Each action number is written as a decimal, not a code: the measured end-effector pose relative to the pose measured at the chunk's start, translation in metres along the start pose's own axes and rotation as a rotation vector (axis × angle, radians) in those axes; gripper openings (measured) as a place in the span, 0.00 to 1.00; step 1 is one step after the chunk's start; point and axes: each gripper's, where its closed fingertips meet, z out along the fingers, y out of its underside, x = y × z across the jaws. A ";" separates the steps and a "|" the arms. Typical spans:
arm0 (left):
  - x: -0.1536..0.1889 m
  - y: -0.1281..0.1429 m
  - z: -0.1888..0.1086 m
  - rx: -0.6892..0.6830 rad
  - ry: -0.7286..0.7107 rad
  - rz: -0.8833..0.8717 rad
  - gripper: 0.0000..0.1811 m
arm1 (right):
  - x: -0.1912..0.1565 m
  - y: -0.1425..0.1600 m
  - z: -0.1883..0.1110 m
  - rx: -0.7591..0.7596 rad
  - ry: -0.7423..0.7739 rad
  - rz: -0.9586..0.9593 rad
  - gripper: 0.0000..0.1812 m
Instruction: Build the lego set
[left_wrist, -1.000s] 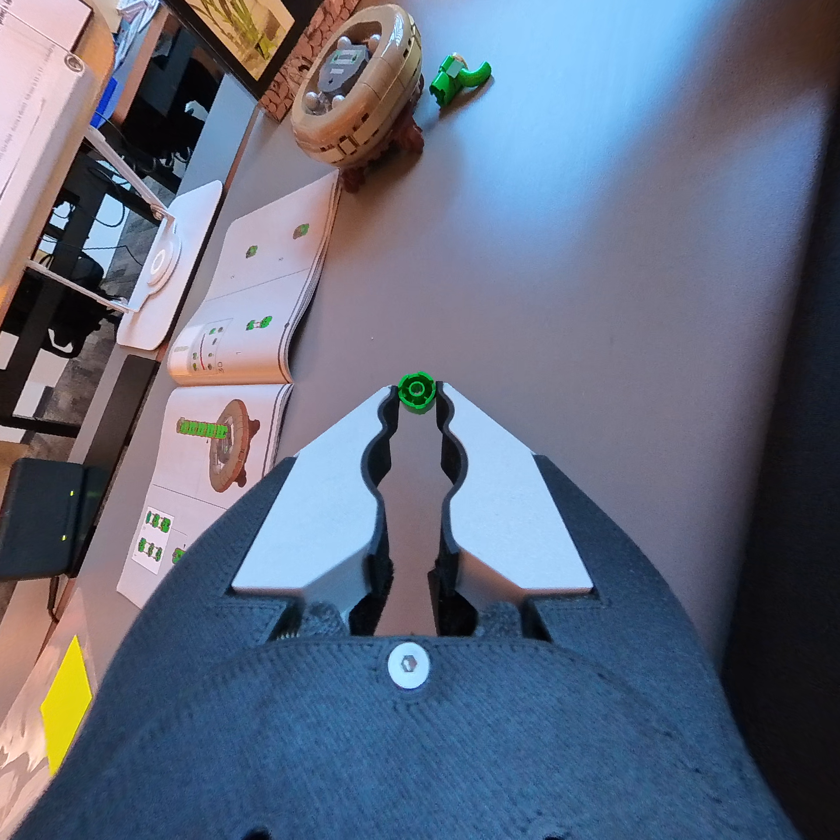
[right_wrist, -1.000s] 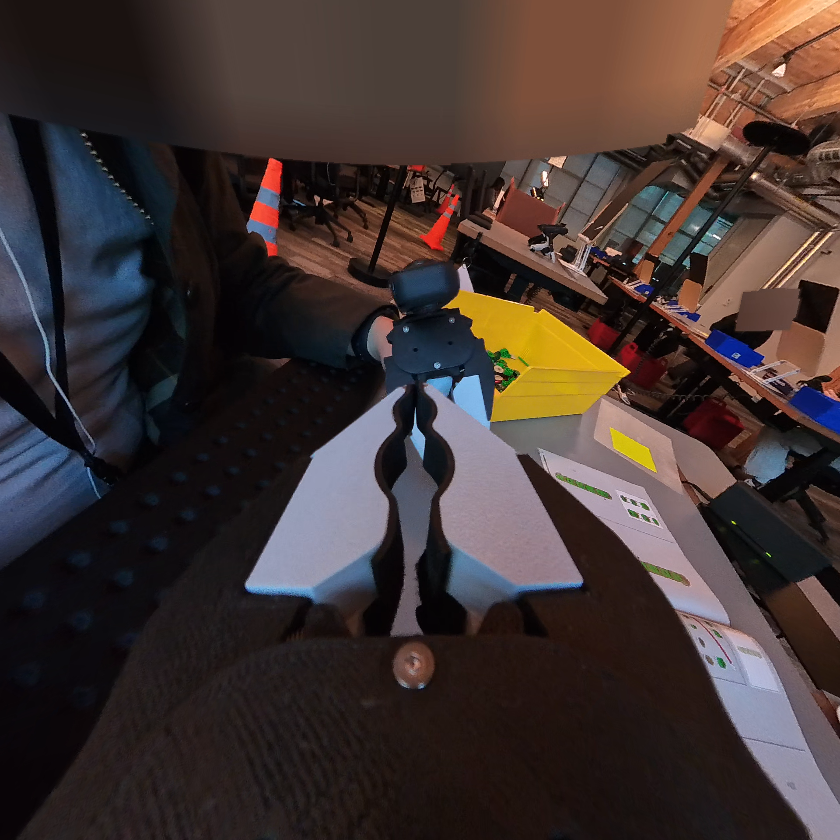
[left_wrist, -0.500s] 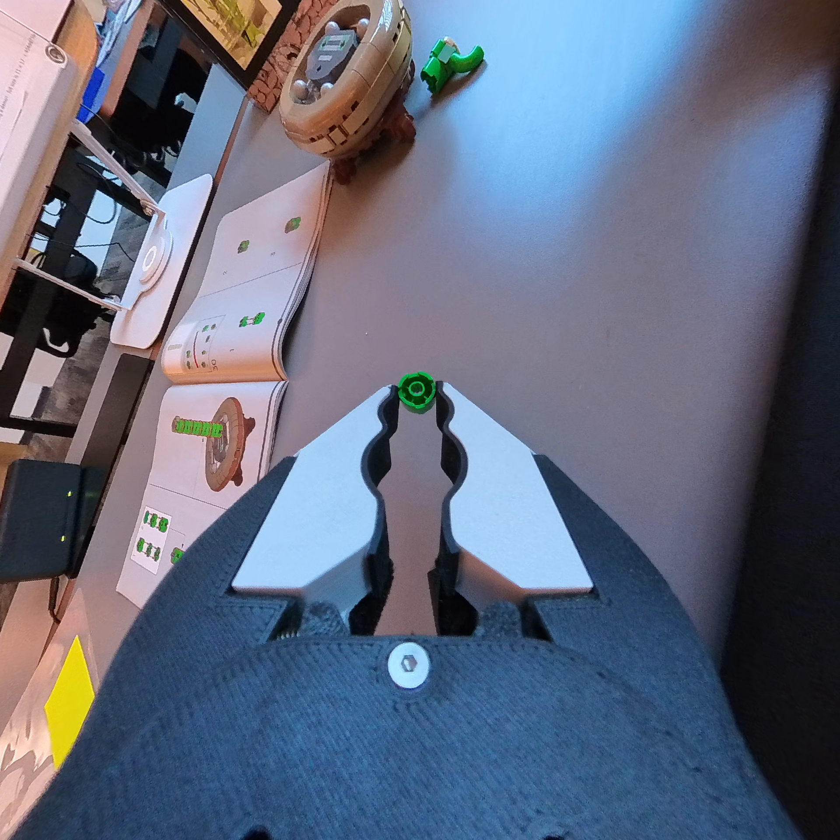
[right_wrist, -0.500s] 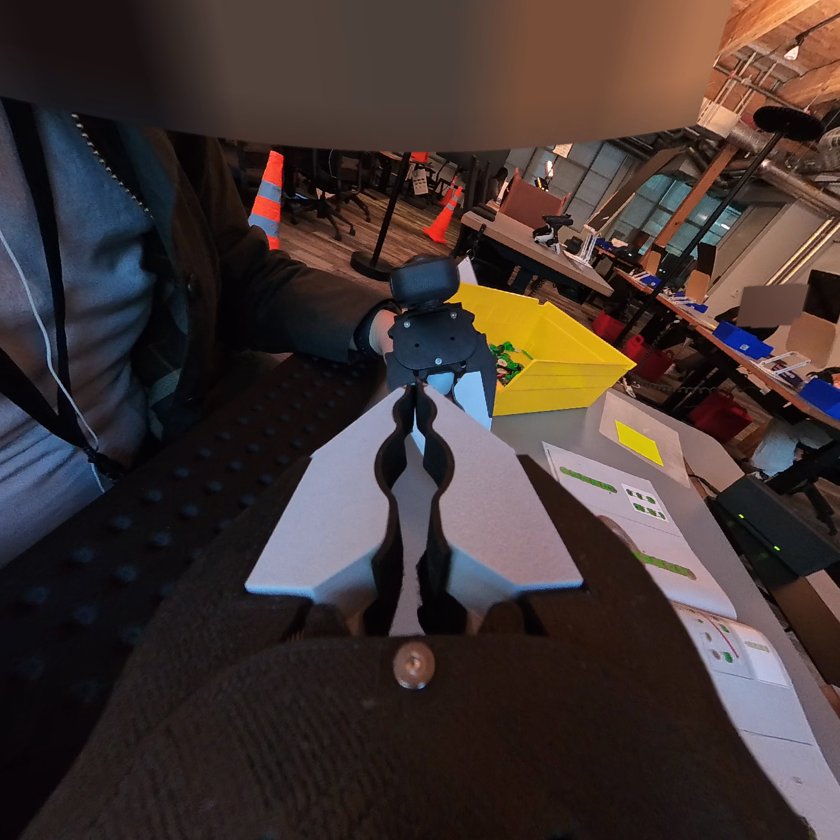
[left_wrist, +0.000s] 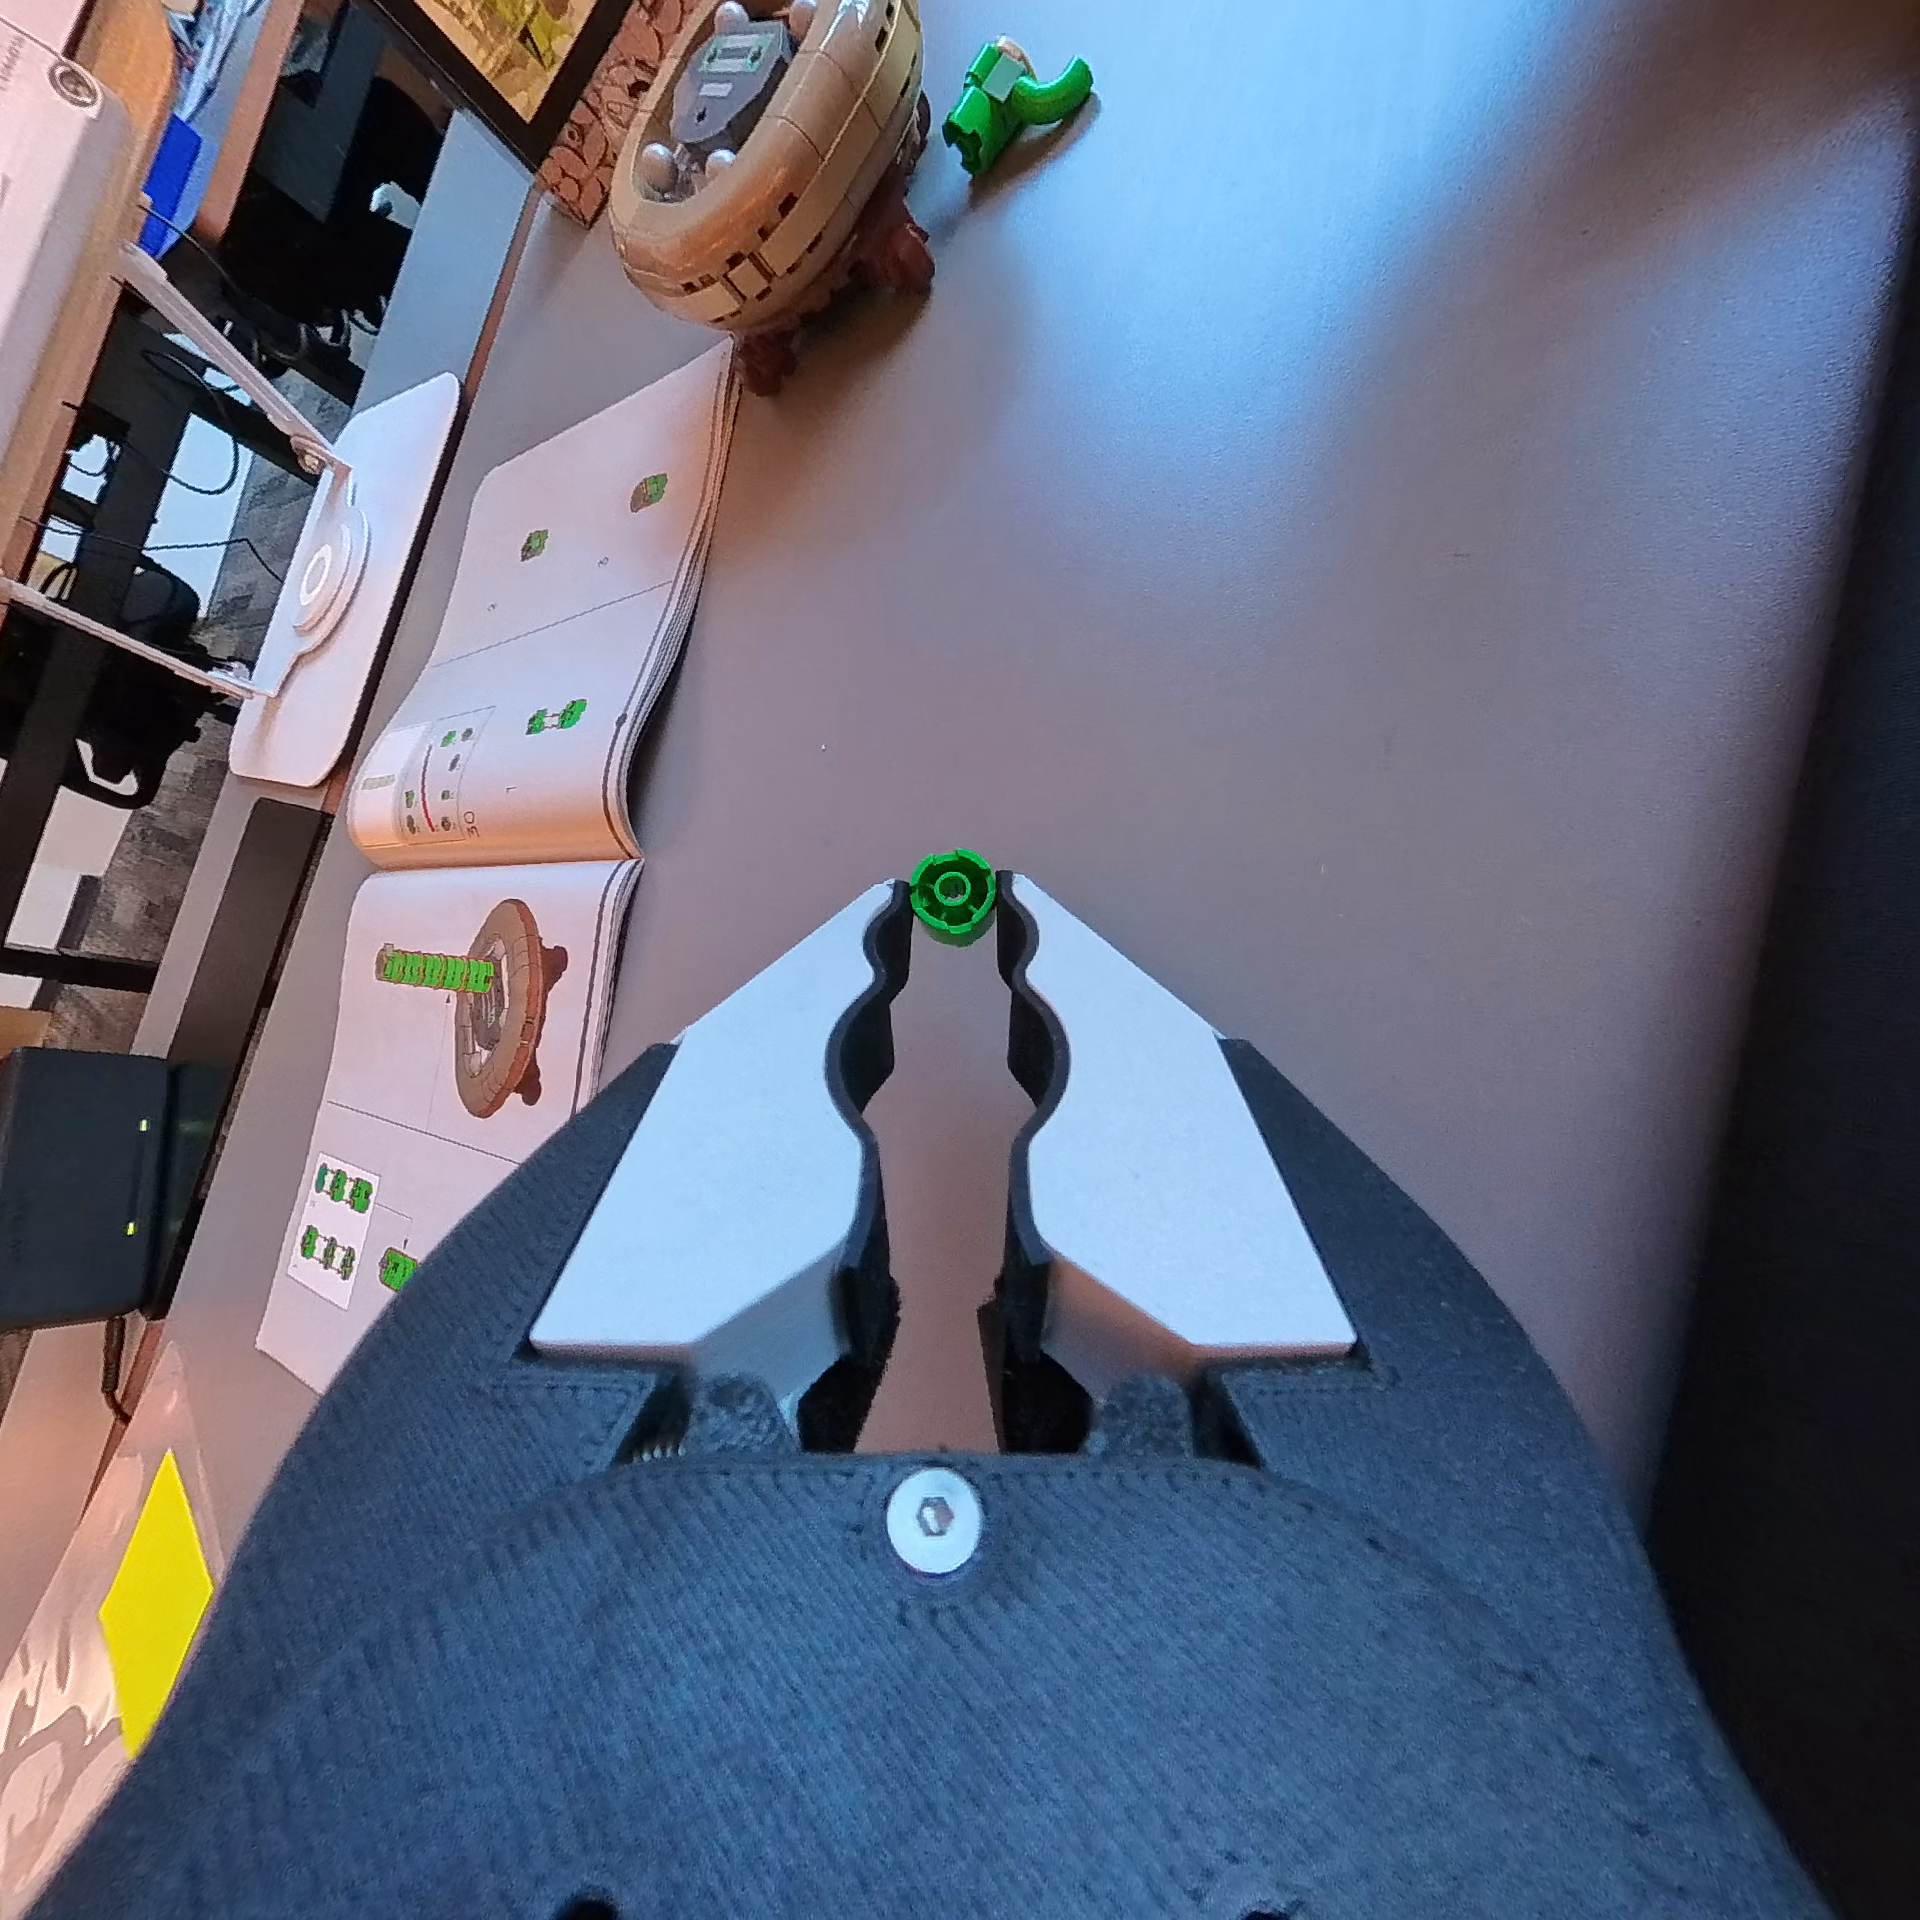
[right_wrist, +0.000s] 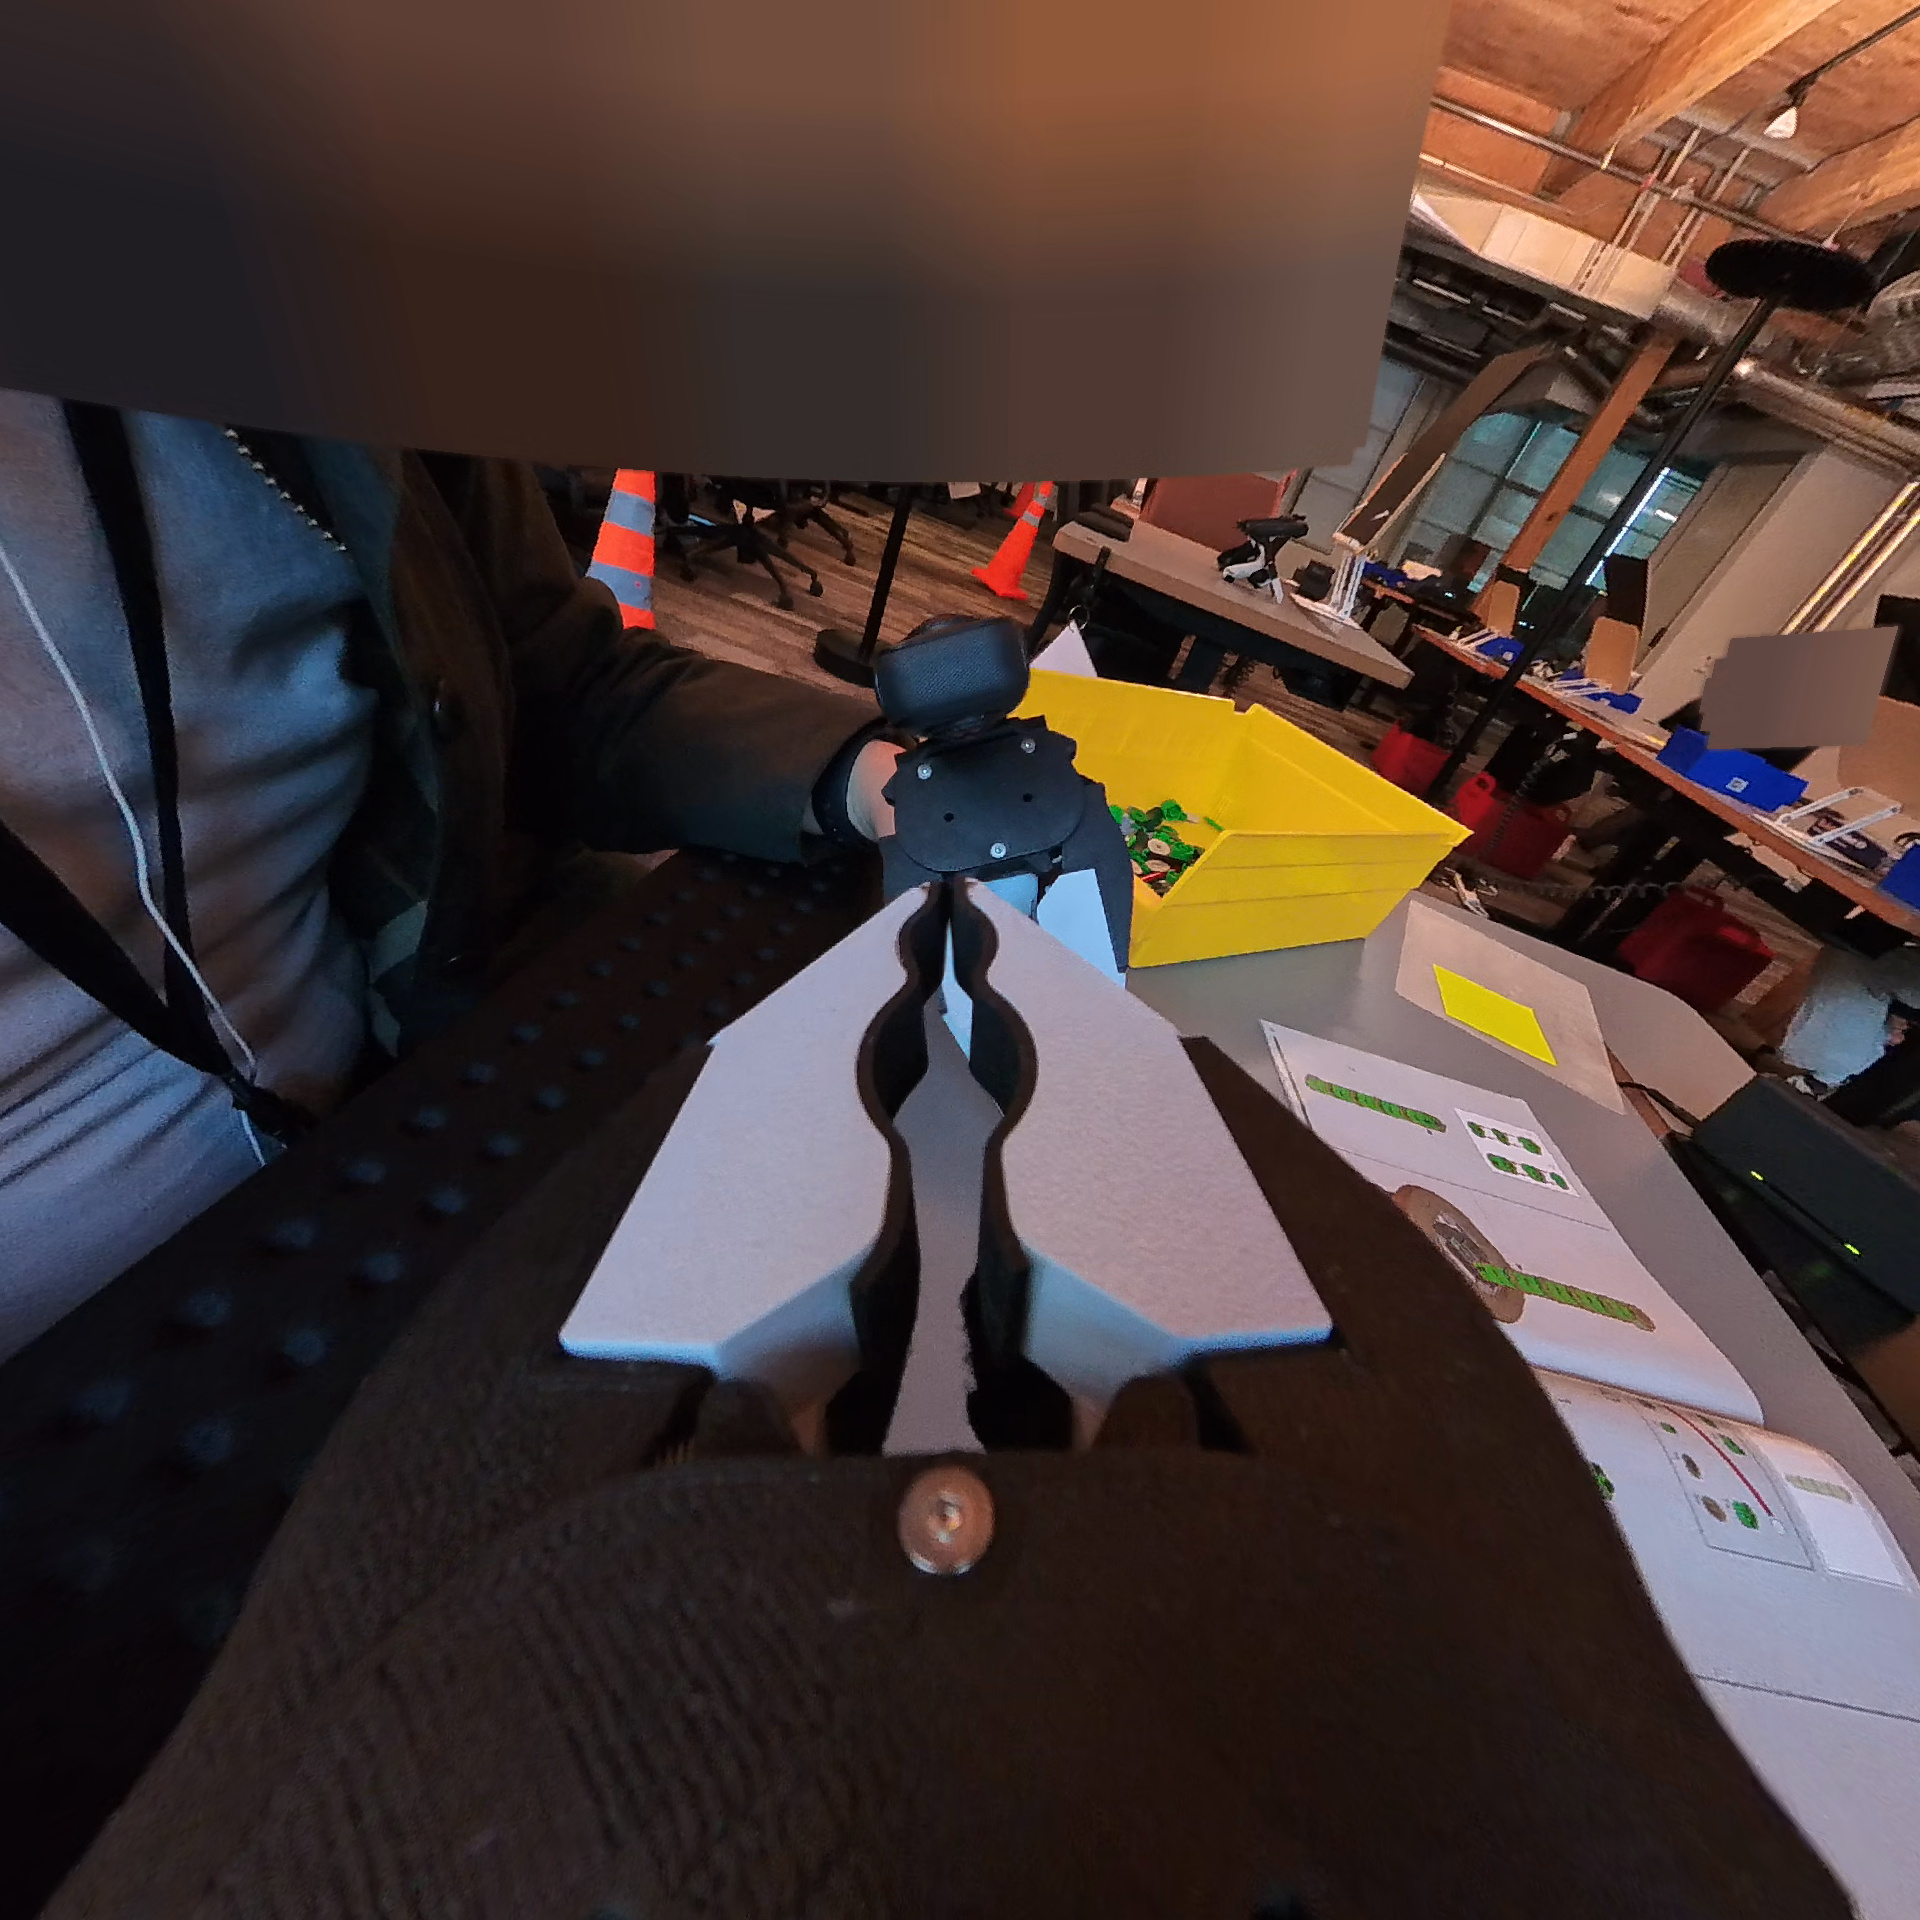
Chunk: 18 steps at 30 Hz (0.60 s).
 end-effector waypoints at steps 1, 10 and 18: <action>0.000 0.000 0.000 0.000 0.001 0.000 0.08 | 0.000 0.000 0.000 0.000 -0.002 0.003 0.00; 0.001 0.002 0.001 -0.011 0.005 0.003 0.08 | 0.001 0.003 0.001 -0.006 0.002 0.008 0.00; 0.002 0.003 0.002 -0.018 0.006 0.009 0.08 | 0.004 0.006 0.003 -0.020 0.019 0.021 0.06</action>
